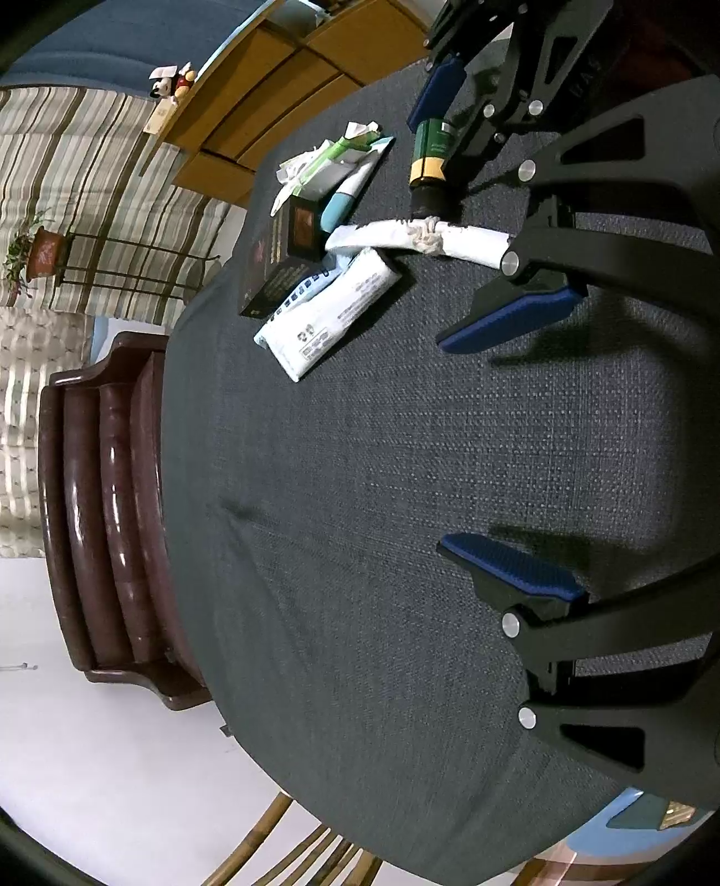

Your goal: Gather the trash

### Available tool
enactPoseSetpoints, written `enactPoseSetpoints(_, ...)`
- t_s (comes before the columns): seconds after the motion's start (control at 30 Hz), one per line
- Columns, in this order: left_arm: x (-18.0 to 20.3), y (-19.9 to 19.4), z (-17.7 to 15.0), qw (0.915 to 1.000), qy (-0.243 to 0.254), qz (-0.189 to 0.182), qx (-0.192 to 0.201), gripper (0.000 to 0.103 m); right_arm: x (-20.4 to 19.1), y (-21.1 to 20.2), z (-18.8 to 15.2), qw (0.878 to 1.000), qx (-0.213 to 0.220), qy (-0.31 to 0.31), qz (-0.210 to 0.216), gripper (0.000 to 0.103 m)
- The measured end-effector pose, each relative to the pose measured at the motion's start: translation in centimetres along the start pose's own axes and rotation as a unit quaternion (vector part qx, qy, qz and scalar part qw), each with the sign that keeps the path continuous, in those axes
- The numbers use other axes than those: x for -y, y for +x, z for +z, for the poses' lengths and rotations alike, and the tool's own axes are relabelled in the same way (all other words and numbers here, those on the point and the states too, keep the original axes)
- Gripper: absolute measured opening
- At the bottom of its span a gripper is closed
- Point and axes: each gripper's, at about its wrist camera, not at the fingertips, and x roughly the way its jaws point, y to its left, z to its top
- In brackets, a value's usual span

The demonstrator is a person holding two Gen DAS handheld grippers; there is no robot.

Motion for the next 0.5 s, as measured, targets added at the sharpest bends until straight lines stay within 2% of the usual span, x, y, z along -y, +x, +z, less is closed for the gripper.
enactPoseSetpoints(0.07,0.17,0.19,0.14,1.0000,-0.001,-0.001,-0.001,0.066,0.00,0.06,-0.10,1.000,-0.003,0.001,-0.003,0.040)
enactPoseSetpoints(0.3,0.18,0.48,0.06,1.0000,-0.002,0.000,-0.003,0.066,-0.16,0.14,-0.31,1.000,-0.008,-0.001,0.008,0.032)
enactPoseSetpoints(0.43,0.07,0.64,0.01,1.0000,-0.003,0.000,-0.003,0.066,-0.40,0.03,-0.41,1.000,-0.006,-0.001,0.015,0.032)
enactPoseSetpoints(0.5,-0.15,0.74,-0.03,1.0000,-0.005,0.001,-0.002,0.066,-0.30,0.09,-0.30,1.000,-0.006,0.002,0.017,0.038)
